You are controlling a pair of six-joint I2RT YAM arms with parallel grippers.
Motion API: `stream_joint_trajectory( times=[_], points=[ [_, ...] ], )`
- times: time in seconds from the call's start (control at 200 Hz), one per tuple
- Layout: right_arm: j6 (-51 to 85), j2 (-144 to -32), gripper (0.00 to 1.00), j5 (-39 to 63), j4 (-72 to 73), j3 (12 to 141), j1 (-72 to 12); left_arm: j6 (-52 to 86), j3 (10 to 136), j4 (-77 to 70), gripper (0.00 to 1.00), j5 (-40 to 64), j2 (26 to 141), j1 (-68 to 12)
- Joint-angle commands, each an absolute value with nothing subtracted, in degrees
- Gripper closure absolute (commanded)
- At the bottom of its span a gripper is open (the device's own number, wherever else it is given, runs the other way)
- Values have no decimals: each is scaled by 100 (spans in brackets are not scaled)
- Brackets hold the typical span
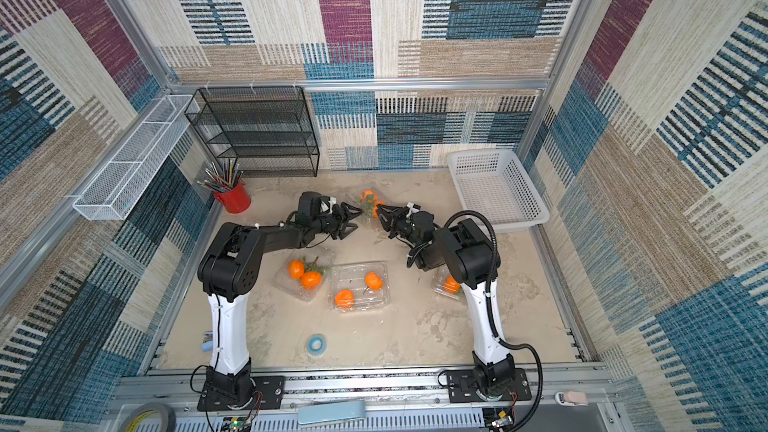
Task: Take oranges out of containers
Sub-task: Open the packing box at the center of the board.
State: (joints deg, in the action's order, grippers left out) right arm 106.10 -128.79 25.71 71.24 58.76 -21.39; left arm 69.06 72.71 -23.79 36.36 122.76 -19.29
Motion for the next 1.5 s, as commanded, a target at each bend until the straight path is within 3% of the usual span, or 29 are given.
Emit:
stream_joint_trajectory(
  times=[0.0,0.816,1.247,1.493],
  points=[
    [10891,-12932,73,2630,7759,5941,-2211,6891,7260,-2376,30,3691,12294,-1998],
    [11477,-12864,68,2521,8506,5845,-2235,6608,7299,-1600,33,3371,12296,-2092],
    [10237,-12343,69,2668,6758,5837,-2279,6573,7326,-1592,33,3393,12218,-2091],
    [9783,-12424,64,2805,6203,5933,-2293,6548,7349,-1560,33,3401,12160,-2082]
  ],
)
